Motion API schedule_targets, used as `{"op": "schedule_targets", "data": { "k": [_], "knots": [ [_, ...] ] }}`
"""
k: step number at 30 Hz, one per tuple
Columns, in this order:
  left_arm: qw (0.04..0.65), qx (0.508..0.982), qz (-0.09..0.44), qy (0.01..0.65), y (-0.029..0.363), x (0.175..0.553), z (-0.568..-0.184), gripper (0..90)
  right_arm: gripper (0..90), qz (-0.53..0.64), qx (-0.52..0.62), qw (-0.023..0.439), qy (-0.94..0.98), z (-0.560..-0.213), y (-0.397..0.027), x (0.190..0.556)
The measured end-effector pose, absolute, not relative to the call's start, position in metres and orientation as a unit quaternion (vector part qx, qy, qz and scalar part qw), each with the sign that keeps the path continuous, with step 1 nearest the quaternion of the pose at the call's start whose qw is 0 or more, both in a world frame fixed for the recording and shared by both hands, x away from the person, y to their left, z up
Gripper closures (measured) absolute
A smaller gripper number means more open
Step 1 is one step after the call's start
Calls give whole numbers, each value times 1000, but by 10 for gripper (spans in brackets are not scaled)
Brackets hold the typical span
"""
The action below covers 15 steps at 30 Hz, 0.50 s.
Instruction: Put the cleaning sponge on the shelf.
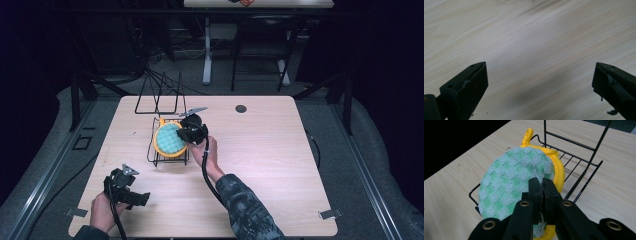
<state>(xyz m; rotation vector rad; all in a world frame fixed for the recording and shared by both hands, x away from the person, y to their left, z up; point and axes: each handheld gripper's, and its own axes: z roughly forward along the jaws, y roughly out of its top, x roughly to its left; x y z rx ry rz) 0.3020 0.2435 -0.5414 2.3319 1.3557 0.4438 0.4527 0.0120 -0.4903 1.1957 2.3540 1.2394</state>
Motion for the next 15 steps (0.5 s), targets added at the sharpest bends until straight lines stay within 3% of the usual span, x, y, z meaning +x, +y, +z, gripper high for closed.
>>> {"op": "schedule_targets", "data": {
  "k": [15],
  "knots": [
    [206,834,157,487,244,301,-541,4,864,404,440,118,793,-510,24,460]
  ]
}}
